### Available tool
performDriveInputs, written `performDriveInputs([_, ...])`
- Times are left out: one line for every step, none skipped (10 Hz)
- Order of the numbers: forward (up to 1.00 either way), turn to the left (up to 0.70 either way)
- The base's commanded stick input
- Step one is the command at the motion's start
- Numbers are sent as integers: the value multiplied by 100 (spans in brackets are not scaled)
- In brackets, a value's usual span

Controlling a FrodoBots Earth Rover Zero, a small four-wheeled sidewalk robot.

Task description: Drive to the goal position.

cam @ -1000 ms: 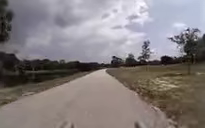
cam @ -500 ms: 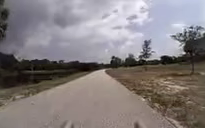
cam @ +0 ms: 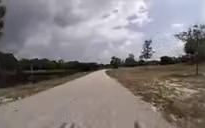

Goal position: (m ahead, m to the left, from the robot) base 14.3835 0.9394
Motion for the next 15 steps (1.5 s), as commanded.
performDriveInputs([85, 0])
performDriveInputs([85, 0])
performDriveInputs([85, 0])
performDriveInputs([85, 0])
performDriveInputs([85, 0])
performDriveInputs([85, 0])
performDriveInputs([85, 0])
performDriveInputs([85, 0])
performDriveInputs([85, 0])
performDriveInputs([85, 0])
performDriveInputs([85, 0])
performDriveInputs([85, 0])
performDriveInputs([85, 0])
performDriveInputs([85, 0])
performDriveInputs([85, 0])
